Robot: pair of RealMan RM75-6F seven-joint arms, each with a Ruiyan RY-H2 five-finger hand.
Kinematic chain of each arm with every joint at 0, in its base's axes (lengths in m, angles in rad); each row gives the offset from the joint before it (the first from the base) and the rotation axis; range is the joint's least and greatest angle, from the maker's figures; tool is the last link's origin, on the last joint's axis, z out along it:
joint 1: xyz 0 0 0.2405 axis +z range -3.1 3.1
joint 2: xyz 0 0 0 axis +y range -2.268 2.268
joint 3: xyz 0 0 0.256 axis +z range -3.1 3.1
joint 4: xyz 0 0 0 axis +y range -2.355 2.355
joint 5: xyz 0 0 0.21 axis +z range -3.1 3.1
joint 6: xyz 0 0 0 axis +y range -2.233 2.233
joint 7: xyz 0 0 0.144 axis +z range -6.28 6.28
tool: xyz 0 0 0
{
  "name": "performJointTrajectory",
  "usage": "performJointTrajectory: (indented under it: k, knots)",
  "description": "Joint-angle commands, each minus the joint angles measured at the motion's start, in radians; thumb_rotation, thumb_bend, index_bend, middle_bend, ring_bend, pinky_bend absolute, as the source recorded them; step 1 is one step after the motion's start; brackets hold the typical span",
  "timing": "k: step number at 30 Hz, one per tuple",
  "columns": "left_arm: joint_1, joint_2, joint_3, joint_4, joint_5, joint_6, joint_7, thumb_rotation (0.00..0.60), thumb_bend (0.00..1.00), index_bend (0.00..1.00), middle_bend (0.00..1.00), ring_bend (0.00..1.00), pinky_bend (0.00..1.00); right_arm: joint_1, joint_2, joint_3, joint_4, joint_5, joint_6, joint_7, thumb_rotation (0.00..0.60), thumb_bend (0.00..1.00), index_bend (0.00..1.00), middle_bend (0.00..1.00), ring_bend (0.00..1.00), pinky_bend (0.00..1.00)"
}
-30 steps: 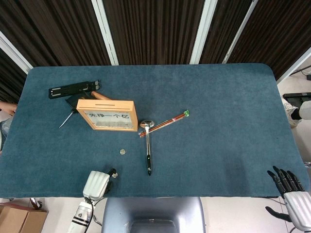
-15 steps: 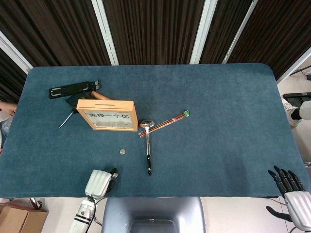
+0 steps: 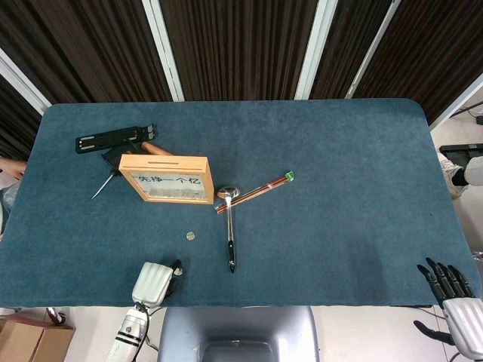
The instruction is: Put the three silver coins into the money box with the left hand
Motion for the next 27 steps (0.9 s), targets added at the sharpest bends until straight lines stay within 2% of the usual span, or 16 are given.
performJointTrajectory:
  k: [1,9,17,27]
  knots:
    - [0.001,0.0,0.0,0.001,-0.001,-0.002,0.004,0.6,0.36,0.44,1.0,1.0,1.0,0.0,0.0,0.0,0.0,0.0,0.0,0.001,0.6,0.05,0.0,0.0,0.0,0.0]
    - [0.002,-0.002,-0.006,0.008,0.0,-0.006,0.002,0.6,0.36,0.46,1.0,1.0,1.0,-0.002,0.0,0.001,0.001,0.001,0.003,0.002,0.6,0.05,0.0,0.0,0.0,0.0]
    - [-0.001,-0.015,-0.018,0.032,0.003,-0.007,-0.023,0.6,0.35,0.53,1.0,1.0,1.0,-0.002,0.0,0.002,0.003,0.007,0.0,0.003,0.6,0.05,0.0,0.0,0.0,0.0]
    - [-0.003,-0.023,-0.03,0.056,0.022,0.009,-0.071,0.6,0.36,0.54,1.0,1.0,1.0,0.001,0.0,0.003,-0.001,0.01,-0.009,-0.004,0.6,0.05,0.0,0.0,0.0,0.0]
